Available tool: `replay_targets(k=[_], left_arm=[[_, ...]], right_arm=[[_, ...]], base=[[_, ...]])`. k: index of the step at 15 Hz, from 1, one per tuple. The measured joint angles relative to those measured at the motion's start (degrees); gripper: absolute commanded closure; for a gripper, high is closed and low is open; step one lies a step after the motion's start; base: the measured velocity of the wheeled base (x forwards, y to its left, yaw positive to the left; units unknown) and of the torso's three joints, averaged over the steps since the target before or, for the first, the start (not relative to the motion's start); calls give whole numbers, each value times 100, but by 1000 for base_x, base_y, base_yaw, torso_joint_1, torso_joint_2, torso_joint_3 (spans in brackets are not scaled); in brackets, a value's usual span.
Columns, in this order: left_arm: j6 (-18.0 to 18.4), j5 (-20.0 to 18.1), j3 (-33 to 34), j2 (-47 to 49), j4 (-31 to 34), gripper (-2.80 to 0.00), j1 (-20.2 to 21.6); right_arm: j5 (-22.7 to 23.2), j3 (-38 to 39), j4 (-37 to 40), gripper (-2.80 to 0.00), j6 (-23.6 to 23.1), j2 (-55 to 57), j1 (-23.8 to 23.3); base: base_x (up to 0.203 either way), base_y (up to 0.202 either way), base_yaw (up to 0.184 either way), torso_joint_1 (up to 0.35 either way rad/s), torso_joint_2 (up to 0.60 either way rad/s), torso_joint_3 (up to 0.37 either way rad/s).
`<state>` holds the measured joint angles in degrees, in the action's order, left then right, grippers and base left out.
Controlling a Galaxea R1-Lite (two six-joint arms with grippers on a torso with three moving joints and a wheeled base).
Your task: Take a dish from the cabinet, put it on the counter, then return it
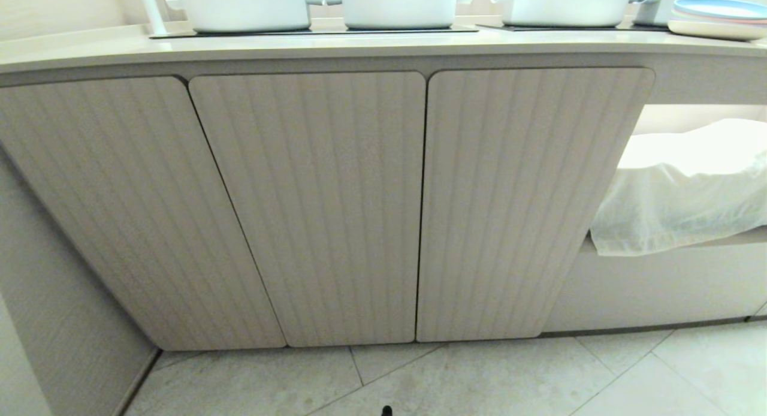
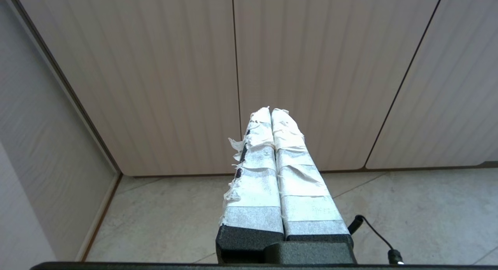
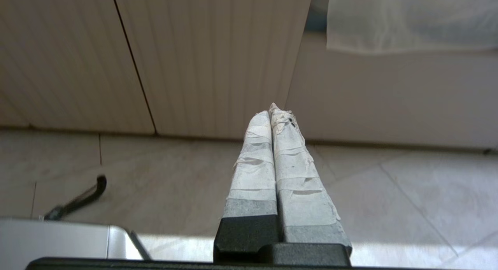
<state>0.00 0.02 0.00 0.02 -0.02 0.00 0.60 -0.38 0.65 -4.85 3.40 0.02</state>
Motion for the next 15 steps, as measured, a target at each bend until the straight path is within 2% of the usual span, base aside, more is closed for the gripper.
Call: replay_targets(k=[4,7,15], left_arm=[[0,-2,0,0,2,0,0],[-3,2,0,0,2,0,0],[-2,-2,0,0,0,0,0]], right_arm=[[1,31,-92,0,-139,-290,-2],[-19,33,-70,0,-1,-335,-2],[-27,28,-70,0,17,-343,-2]], base=[[0,0,0,0,0,0],[0,0,0,0,0,0],[0,0,0,0,0,0]])
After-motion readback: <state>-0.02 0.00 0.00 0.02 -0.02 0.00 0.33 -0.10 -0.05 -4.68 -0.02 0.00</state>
